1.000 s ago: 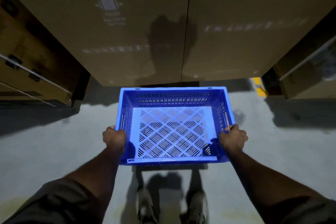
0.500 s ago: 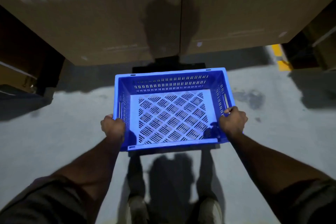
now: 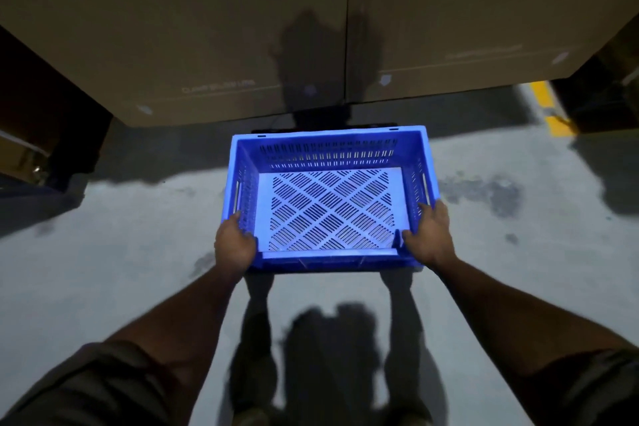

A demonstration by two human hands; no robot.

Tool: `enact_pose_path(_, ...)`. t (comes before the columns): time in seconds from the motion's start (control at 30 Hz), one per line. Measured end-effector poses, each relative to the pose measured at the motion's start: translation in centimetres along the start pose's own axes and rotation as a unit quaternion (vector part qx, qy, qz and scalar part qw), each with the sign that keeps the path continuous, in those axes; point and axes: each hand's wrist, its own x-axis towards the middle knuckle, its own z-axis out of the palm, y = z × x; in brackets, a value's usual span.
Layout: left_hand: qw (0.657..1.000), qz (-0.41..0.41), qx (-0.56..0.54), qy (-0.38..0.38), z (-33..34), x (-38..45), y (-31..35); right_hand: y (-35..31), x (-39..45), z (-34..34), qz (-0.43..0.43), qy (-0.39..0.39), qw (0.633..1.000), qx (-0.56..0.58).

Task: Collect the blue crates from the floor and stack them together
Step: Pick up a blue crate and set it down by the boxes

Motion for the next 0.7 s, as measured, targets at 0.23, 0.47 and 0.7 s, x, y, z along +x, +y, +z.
enact_pose_path(0.23, 0.928, 0.174, 0.302, -0.133, 3.6, -6.2, -0.2, -2.6, -5.0, 6.4, -0.135, -0.067, 0.972, -0.183)
enact_pose_path(0.47, 0.925, 0.238, 0.288, -0.072, 6.1, -5.0, -2.1, -0.6, -3.4, 7.0, -0.207, -0.029, 0.941, -0.267)
enact_pose_path(0.7, 0.906, 0.261, 0.324, -0.077, 6.2, -5.2, -1.8, -0.2, -3.4, 6.9, -0.231, -0.004, 0.942, -0.244)
